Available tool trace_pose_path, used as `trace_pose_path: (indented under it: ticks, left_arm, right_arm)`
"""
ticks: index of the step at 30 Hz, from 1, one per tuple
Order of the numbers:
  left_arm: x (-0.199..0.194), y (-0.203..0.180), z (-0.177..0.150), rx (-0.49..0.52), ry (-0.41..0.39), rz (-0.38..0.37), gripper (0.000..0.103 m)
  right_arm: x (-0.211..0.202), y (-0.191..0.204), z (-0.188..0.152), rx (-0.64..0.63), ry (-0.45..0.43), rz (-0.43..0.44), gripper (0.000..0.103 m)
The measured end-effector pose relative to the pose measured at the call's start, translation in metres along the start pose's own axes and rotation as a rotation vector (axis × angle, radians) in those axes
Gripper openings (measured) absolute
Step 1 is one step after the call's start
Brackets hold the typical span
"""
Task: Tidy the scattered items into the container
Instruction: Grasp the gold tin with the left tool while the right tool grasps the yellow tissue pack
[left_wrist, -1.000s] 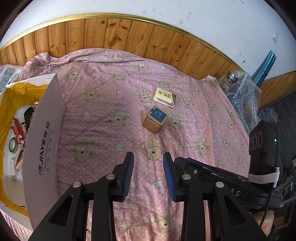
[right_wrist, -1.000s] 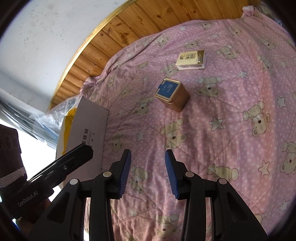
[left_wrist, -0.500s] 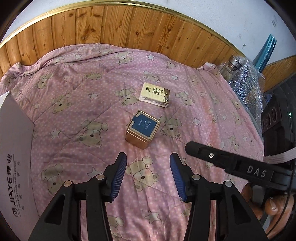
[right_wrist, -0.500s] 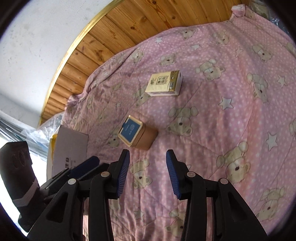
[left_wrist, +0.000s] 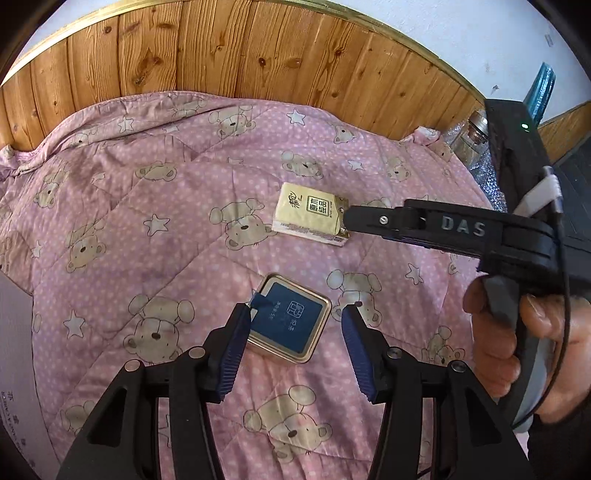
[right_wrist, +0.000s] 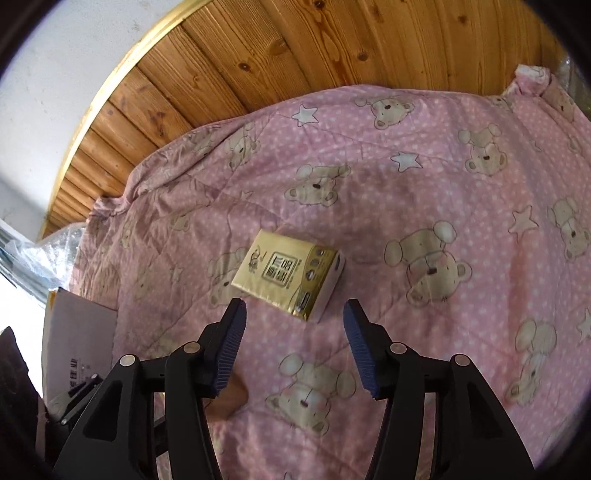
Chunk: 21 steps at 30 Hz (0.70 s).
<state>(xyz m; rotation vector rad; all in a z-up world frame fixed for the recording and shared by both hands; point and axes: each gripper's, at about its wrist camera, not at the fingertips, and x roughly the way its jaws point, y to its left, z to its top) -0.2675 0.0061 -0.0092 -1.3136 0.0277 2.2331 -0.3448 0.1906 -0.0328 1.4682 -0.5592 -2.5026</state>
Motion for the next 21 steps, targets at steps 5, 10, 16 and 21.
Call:
trace_pose_path:
  ticks: [5,10,16,21]
  left_arm:
    - [0.008,0.008,0.006,-0.017,-0.016,0.007,0.059]
    - [0.016,0.025,0.01,-0.075,-0.015,0.002,0.059]
    - [0.025,0.046,0.014,-0.148,-0.014,-0.009,0.059]
    - [0.023,0.056,0.016,-0.196,-0.017,-0.014,0.059]
  right_arm:
    - [0.035,-0.004,0.016,-0.033,0.031,-0.006,0.058]
    - [0.042,0.0,0.017,-0.059,0.024,0.008,0.056]
    - [0.026,0.016,0.0,-0.089,0.011,0.071,0.029]
    - [0.016,0.032,-0.019,-0.119,0.035,0.134,0.021]
